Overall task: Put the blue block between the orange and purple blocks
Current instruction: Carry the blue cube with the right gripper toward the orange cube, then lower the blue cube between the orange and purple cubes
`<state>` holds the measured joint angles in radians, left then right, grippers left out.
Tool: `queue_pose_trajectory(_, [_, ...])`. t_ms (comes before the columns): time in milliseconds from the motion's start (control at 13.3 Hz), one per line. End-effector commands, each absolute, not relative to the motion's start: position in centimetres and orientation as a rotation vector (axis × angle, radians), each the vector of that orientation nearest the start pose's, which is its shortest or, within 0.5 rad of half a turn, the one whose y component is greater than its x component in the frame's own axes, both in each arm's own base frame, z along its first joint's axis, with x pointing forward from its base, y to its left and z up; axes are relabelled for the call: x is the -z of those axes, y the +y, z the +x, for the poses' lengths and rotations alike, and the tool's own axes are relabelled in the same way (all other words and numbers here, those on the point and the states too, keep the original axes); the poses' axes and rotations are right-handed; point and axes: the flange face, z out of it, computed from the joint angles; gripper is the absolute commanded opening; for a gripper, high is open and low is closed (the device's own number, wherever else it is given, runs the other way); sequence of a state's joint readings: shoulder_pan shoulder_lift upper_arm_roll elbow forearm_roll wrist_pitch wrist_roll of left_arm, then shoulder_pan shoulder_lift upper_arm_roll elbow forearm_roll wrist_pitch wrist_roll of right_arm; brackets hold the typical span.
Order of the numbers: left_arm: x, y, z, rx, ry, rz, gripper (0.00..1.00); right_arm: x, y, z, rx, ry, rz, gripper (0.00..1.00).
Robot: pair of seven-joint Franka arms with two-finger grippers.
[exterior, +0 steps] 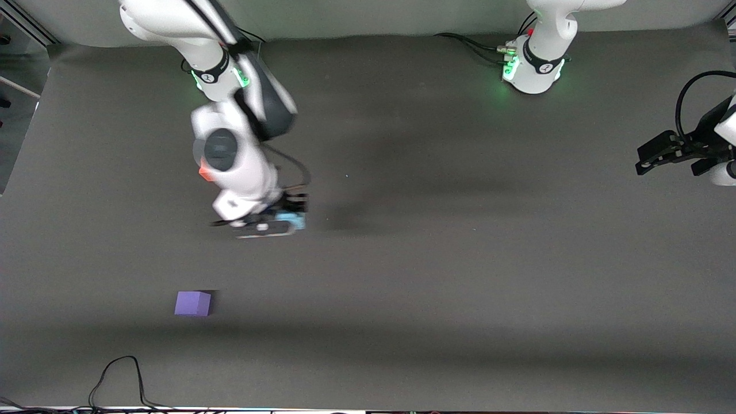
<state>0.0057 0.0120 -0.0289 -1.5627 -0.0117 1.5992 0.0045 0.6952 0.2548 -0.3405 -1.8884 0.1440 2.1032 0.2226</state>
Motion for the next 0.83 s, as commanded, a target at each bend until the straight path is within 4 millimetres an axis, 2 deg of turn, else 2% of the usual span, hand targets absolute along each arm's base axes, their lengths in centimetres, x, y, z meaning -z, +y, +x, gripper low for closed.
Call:
queue_pose_trajectory(0, [-62.4,-1.3,55.3,0.010,0.063,-3.152,1.00,-36.6,11.9,56.2,-0.095,-0.193,-3.089,0.26])
queue_pose_trajectory(75, [-62.4,-1.3,55.3,0.005,0.063,-3.149,1.00,-35.4,9.1,56.3,-0.125,-0.176,-3.097,0.26])
queue_pose_trajectory(225, [-62.2,-1.3,55.4,0.000,0.065,-3.139,1.00,-31.3,5.2,55.0,-0.137,-0.151,-3.113,0.26])
queue_pose_trajectory(376, [-62.0,-1.2,55.3,-0.005,0.063,-3.139,1.00,-26.4,2.6,53.4,-0.060,-0.151,-3.157,0.26])
queue_pose_trajectory(526, [-62.0,-1.3,55.3,-0.005,0.065,-3.139,1.00,-24.0,2.0,53.0,-0.058,-0.154,-3.188,0.26])
queue_pose_trajectory(751, [-62.0,-1.2,55.4,-0.007,0.082,-3.139,1.00,-22.3,1.9,52.5,-0.077,-0.101,-3.168,0.26])
